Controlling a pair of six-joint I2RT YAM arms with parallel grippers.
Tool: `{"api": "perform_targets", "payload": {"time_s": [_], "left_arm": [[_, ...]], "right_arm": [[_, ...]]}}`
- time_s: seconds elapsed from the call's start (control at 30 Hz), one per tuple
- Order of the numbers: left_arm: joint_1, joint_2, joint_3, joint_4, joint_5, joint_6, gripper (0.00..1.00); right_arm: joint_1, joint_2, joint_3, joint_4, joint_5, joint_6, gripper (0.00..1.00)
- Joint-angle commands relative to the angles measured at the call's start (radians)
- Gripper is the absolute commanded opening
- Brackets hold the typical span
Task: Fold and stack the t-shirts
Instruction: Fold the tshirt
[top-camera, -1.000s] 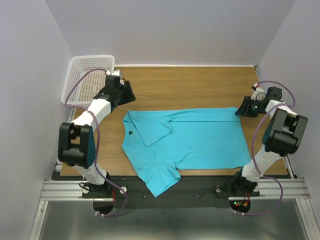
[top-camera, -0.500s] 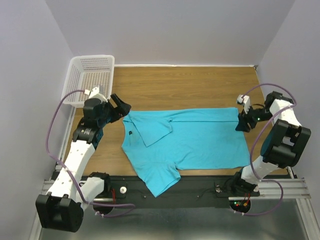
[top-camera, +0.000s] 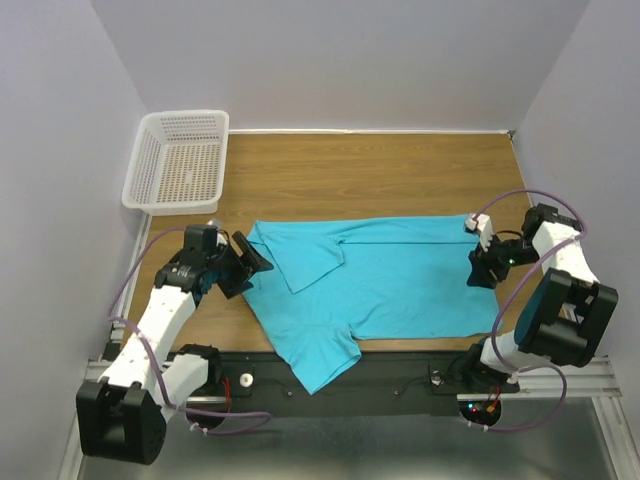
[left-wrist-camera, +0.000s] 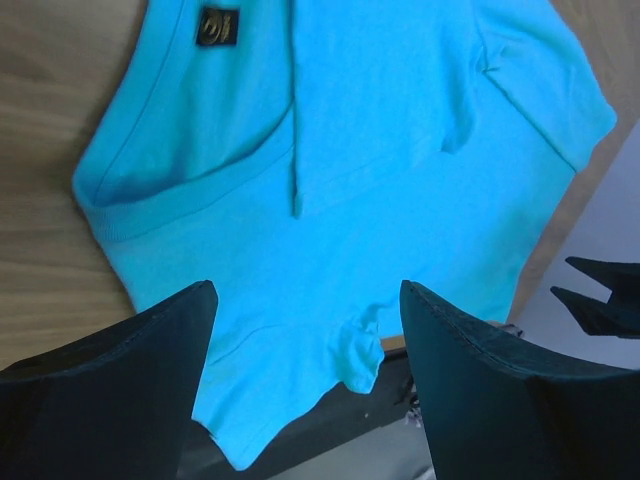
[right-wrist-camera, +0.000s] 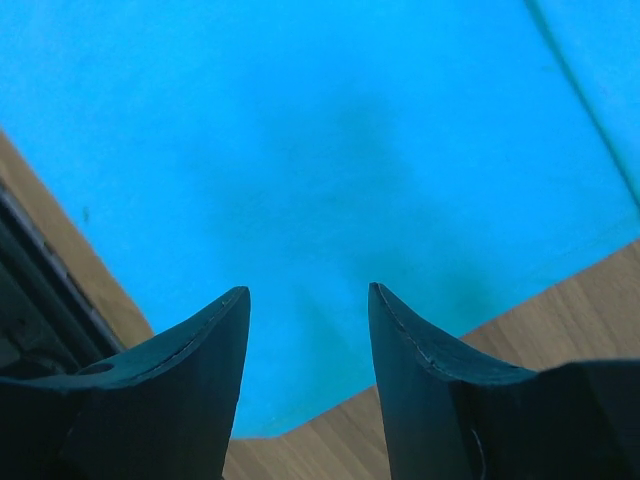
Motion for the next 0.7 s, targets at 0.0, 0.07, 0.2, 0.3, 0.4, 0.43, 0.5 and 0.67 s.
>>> {"api": "perform_targets", "payload": {"time_s": [0.0,0.07,0.2,0.3,0.4,0.43,0.5,0.67], "left_arm": [[-0.001,0.106,0.13,0.055,-0.034,0.232,0.83],[-0.001,0.16,0.159,0.132,-0.066,0.308,0.83],[0.0,0.275,0.268,0.198,-0.212,0.43,0.84],[0.01,0.413,0.29,0.31,-0.244,0.463,0.84],[0.01,0.494,0.319,0.368,-0.235,0.473,0.83],[0.01,0.542,0.332,0.387,-0.231,0.479,0.82],[0.011,0.591,0.366,0.405,-0.226,0.482,0.82],[0.013,0.656,0.451,0.393,-0.235,0.508,0.82]], "right_arm": [[0.006,0.082,0.078,0.235,-0.095,0.335,0.56],[0.006,0.164,0.182,0.303,-0.162,0.55,0.55],[0.006,0.27,0.299,0.478,-0.178,0.896,0.55],[0.009,0.368,0.382,0.574,-0.111,1.093,0.55],[0.009,0.463,0.454,0.582,-0.003,1.169,0.55],[0.009,0.483,0.46,0.594,0.015,1.181,0.55],[0.009,0.529,0.481,0.598,0.042,1.176,0.55],[0.016,0.607,0.523,0.604,0.043,1.184,0.56]]}}
